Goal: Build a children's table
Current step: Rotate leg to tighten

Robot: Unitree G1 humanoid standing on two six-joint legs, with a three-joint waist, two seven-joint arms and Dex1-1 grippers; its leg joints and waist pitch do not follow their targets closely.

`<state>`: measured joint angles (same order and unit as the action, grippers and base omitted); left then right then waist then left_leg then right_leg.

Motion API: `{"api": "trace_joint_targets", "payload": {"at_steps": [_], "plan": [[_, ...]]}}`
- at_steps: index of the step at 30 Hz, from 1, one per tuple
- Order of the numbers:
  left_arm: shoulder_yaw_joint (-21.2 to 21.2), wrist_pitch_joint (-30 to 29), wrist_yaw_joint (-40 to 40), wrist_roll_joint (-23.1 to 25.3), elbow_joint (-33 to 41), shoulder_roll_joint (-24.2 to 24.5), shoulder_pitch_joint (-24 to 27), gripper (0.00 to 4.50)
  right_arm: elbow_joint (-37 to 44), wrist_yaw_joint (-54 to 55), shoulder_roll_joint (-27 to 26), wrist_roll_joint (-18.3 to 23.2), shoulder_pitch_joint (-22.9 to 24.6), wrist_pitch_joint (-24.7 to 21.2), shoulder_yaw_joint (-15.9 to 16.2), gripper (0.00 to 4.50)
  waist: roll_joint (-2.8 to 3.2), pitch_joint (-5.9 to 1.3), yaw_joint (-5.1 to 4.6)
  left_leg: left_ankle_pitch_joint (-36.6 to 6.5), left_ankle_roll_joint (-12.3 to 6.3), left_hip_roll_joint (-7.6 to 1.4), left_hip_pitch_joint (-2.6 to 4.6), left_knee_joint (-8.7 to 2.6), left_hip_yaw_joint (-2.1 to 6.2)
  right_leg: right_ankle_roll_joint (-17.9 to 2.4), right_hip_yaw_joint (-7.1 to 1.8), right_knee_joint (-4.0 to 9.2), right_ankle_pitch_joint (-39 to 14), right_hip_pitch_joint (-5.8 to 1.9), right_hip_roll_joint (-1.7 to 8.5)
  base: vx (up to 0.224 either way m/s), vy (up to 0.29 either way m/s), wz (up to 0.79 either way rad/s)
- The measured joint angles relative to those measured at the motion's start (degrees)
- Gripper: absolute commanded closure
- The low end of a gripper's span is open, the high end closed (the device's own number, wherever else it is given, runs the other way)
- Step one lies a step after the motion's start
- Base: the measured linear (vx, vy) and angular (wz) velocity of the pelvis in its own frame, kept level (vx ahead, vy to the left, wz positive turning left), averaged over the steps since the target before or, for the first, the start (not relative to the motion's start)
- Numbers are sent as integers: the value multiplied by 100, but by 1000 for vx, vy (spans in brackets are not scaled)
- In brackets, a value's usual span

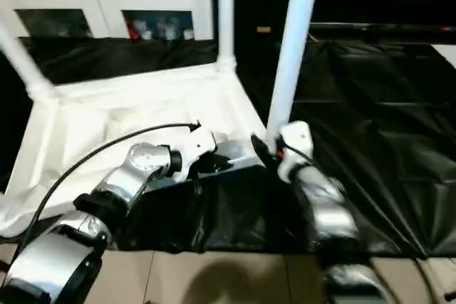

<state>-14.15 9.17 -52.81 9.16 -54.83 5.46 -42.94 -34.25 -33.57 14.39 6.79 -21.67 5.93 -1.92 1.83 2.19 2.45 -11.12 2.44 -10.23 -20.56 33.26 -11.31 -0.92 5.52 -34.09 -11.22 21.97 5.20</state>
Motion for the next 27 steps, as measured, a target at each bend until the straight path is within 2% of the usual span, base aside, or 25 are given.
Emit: {"api": "trace_joint_targets", "payload": {"at_steps": [6, 10, 12, 13, 14, 17, 19, 21, 24, 25, 27], "plan": [[-33, 315, -88, 50, -136, 93, -65, 450, 1182, -1416, 946, 747, 877, -644, -140, 54, 11, -1, 81, -27, -62, -1, -47, 42, -7, 6, -1, 11, -8, 11, 6, 0, 0, 0], [-19, 415, -85, 40, -219, 106, -89, 450, 1970, -2149, 1444, 1192, 1521, -1172, -193, 30, 25, 14, 85, -27, -63, -2, -50, 54, -9, 7, -1, 4, -5, 13, 7, 0, 0, 0], [15, 446, -131, -10, -243, 133, -88, 450, 2370, -2339, 1643, 1417, 1736, -1476, -221, 4, 40, 18, 66, -27, -62, -2, -48, 53, -9, 9, -2, 3, -4, 12, 7, 0, 0, 0], [30, 447, -176, -49, -244, 143, -87, 423, 2543, -2403, 1696, 1505, 1791, -1599, -221, 3, 44, 18, 57, -27, -62, -2, -47, 52, -8, 10, -2, 3, -5, 13, 6, 0, 0, 0], [49, 445, -252, -84, -239, 160, -86, 423, 2707, -2443, 1735, 1568, 1825, -1703, -218, 3, 50, 19, 52, -27, -62, -2, -47, 51, -6, 11, -2, 2, -5, 13, 5, 0, 0, 0], [284, 409, -542, -486, -60, 166, -12, 391, 2965, -2444, 1726, 1614, 1849, -1859, -194, 0, 45, 25, 88, -27, -61, -6, -51, 49, -1, 18, 7, 0, -10, 24, 4, 0, 0, 0], [417, 89, -839, -804, 540, 292, 121, 371, 2975, -2240, 1426, 1594, 1654, -1935, -89, 0, 22, 32, 75, -26, -61, -12, -62, 56, -6, 13, 4, -9, -7, 55, 2, 0, 0, 0], [493, -325, -1035, -1004, 1119, 578, 226, 348, 2958, -1972, 970, 1558, 1372, -1957, 152, 0, 3, 34, 21, -25, -62, -12, -98, 65, -14, 8, -6, -38, -9, 110, 3, 0, 0, 0], [609, -795, -1319, -1194, 1628, 942, 323, 331, 2920, -1844, 781, 1496, 1222, -1952, 364, 0, -12, 38, 87, -26, -64, -12, -138, 85, -12, -7, -5, -62, -22, 143, 5, 0, 0, 0], [627, -1039, -1489, -1254, 1918, 1150, 455, 307, 2860, -1814, 681, 1478, 1148, -1952, 408, 0, -30, 42, 96, -26, -64, -12, -139, 86, -14, -13, -6, -75, -28, 148, 7, 0, 0, 0], [655, -1463, -1798, -1364, 2281, 1486, 658, 304, 2803, -1795, 526, 1451, 1052, -1950, 529, 0, -70, 56, 107, -26, -64, -15, -146, 97, -12, -15, -4, -89, -33, 159, 7, 0, 0, 0]]}}
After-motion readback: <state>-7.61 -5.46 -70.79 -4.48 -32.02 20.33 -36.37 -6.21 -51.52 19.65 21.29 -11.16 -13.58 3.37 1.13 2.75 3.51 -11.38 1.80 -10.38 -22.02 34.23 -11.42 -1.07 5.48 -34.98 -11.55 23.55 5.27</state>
